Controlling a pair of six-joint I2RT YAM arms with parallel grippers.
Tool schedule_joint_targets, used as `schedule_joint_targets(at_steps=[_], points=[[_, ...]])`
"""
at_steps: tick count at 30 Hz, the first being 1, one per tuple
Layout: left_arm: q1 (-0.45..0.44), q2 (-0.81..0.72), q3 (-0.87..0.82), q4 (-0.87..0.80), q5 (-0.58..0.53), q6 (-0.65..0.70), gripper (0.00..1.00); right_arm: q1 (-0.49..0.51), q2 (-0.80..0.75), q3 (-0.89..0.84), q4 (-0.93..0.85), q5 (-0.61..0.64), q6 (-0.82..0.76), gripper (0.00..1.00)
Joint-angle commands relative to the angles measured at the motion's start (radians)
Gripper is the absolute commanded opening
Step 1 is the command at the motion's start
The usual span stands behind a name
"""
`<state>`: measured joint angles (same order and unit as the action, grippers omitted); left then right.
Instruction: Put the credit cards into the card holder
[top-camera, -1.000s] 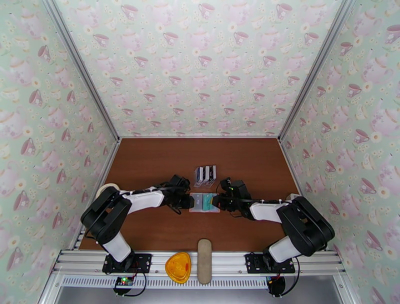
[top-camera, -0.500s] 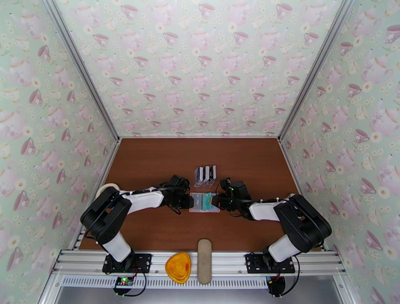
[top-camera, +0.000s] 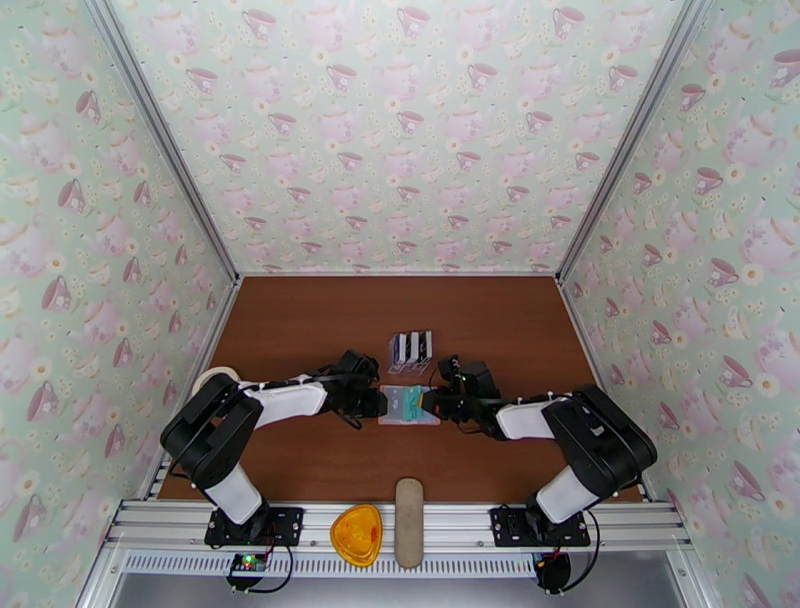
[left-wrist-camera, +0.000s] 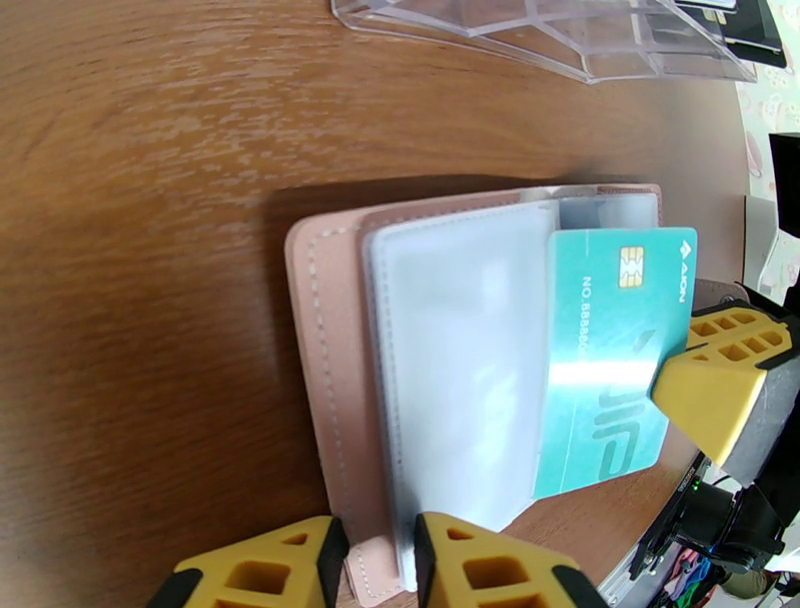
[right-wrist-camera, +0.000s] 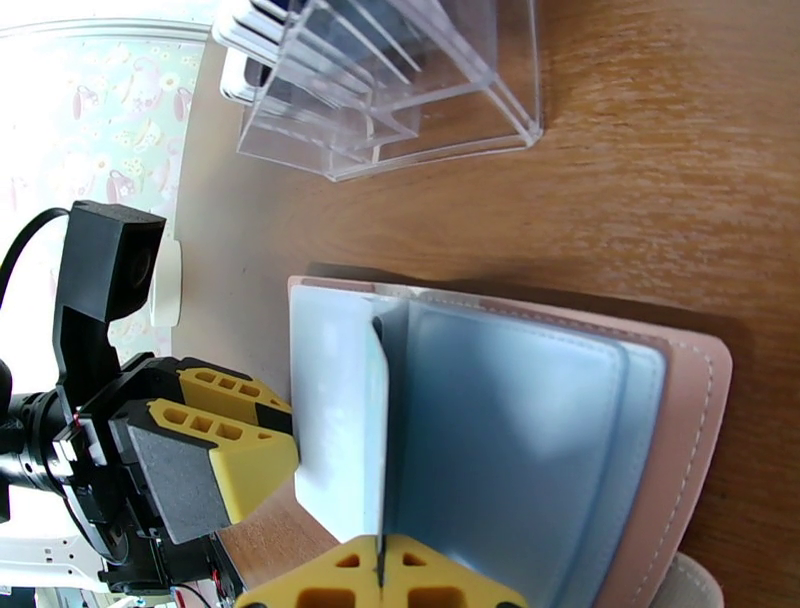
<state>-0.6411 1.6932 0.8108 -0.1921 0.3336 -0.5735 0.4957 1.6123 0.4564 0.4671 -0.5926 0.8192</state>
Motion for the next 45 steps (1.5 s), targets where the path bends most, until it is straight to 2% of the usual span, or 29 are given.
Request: schedule_joint_targets(at_steps=[1, 18, 24, 30, 35, 45], points=[[0.005, 0.051, -0.053, -0.083, -0.044, -0.002, 0.29, -0.003, 0.026, -0.016, 0.014, -0.013, 0.006, 0.0], [0.005, 0.056, -0.064, -0.069, -0.041, -0.011, 0.28, -0.002, 0.081, -0.024, 0.06, -0.009, 0.009, 0.0], [0.006, 0.059, -0.07, -0.059, -0.039, -0.016, 0.28, -0.002, 0.077, -0.013, 0.027, -0.003, 0.008, 0.05], [0.007, 0.06, -0.075, -0.054, -0.039, -0.015, 0.28, 0.015, 0.037, 0.037, -0.145, 0.064, -0.037, 0.08], [0.007, 0.065, -0.074, -0.05, -0.038, -0.015, 0.28, 0.042, 0.006, 0.084, -0.268, 0.116, -0.067, 0.15], [0.008, 0.071, -0.076, -0.041, -0.035, -0.012, 0.28, 0.094, 0.007, 0.174, -0.45, 0.211, -0.103, 0.19]])
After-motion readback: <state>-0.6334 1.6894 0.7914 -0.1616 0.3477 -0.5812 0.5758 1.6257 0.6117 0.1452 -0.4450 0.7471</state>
